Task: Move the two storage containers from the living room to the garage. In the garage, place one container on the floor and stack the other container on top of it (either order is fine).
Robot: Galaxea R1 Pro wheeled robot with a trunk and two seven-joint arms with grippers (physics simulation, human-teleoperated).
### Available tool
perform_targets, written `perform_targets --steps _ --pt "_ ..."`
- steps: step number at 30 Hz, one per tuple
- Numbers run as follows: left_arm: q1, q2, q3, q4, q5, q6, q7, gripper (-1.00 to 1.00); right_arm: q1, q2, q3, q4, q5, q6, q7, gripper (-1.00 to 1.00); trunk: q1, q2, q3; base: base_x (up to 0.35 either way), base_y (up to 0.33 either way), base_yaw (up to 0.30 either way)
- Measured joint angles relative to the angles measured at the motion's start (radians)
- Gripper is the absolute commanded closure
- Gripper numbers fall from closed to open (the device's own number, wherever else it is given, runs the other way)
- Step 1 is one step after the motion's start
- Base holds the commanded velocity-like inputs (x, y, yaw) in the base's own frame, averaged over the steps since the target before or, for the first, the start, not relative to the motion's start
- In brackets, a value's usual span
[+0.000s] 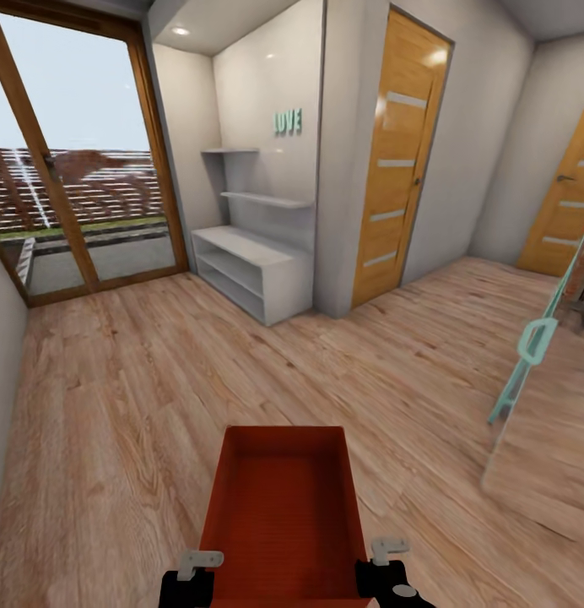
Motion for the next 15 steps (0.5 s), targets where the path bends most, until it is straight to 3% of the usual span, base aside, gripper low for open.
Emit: perform_targets --steps 15 --pt "0.000 0.000 0.000 0.000 0.000 0.000 0.000 1.00 0.000 0.000 0.000 0.000 0.000 0.000 0.000 1.00 0.000 0.000 0.000 0.347 0.000 0.000"
